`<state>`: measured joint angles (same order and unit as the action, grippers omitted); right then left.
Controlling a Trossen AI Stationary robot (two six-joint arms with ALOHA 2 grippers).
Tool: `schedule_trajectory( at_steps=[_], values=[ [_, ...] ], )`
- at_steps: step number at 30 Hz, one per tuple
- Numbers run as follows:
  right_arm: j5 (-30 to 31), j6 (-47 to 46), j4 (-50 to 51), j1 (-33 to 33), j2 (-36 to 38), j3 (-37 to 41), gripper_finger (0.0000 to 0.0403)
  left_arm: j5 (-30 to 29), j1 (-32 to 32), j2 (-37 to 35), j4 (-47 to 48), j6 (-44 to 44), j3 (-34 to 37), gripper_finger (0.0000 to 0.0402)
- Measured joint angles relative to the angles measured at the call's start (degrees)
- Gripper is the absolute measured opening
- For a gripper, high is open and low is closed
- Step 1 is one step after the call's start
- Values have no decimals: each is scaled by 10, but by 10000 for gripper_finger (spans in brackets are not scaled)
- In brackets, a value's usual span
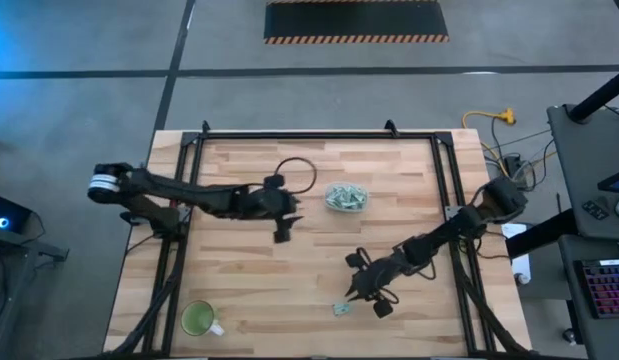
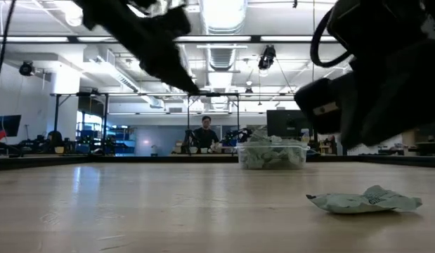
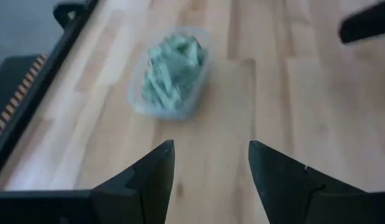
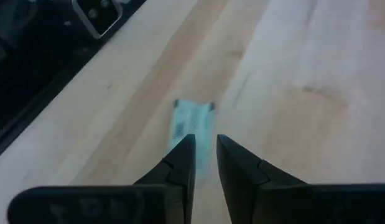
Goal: Pick and place Stevia / Truvia into bins
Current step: Put the stevia packet into the transparent bin
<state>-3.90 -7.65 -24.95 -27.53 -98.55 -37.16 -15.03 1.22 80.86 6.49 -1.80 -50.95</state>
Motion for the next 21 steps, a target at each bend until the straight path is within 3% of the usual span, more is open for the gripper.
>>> schedule_trajectory(
  at_steps=[8, 21],
  values=[
    [-21, -18, 1, -3, -57, -37, 77, -3, 43, -80, -41, 62, 87, 190],
    [-23, -29, 21, -5, -69, -47, 156, -4, 50, -78, -70, 90, 115, 190]
  ],
)
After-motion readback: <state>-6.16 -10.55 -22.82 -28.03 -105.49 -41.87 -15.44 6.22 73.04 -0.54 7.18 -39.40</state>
